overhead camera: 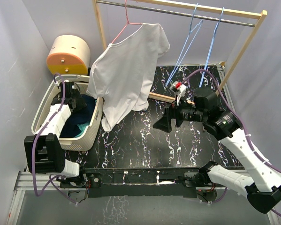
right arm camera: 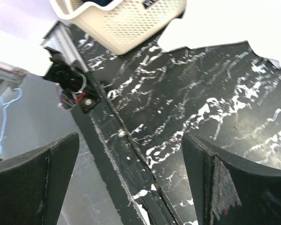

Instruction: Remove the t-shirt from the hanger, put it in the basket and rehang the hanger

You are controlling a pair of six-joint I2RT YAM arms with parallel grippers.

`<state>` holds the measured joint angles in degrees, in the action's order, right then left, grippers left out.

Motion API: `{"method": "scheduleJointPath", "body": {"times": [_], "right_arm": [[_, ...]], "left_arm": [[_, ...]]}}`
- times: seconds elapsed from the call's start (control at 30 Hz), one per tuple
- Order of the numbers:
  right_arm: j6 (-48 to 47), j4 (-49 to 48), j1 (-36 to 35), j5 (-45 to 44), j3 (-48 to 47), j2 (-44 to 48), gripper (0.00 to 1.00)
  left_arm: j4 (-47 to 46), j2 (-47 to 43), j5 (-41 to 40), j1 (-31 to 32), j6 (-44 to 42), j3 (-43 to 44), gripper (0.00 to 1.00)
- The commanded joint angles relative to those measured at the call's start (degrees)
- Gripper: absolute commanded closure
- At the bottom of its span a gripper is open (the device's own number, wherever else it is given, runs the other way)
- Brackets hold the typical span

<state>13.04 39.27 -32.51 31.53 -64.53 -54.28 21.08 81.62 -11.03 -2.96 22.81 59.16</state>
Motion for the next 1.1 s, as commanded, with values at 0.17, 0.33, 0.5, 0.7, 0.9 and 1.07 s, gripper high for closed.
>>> {"method": "scheduleJointPath", "body": {"times": [0.17, 0.33, 0.5, 0.7, 0.9, 1.07], "right_arm": [[0.4, -1.9, -0.2, 15.9, -14.5, -5.2, 0.09], [1.6, -5.2, -1.1, 16.7, -21.2, -9.4, 0.09], [3.4, -8.1, -1.6, 9.1, -30.2, -17.8, 0.08], [6.4, -11.1, -3.2, -2.4, -44.3, -30.2, 0.08], [7.6, -13.1, -3.8, -9.0, -50.5, -36.0, 0.1], [8.1, -14.5, -3.8, -11.4, -46.4, -34.2, 0.13]], "left_arm": [[-5.8, -11.6, 10.8, -0.4, -1.5, -7.6, 0.19], [-12.4, -20.7, 16.0, -0.4, -1.2, -12.0, 0.12], [-16.4, -28.4, 17.3, -0.4, -0.5, -15.1, 0.1], [-16.8, -30.2, 15.0, -0.3, 0.3, -14.2, 0.11], [-16.9, -24.2, 11.5, -0.3, 1.8, -0.5, 0.16], [-16.9, -15.6, 9.9, -0.4, -0.3, 12.1, 0.21]]}}
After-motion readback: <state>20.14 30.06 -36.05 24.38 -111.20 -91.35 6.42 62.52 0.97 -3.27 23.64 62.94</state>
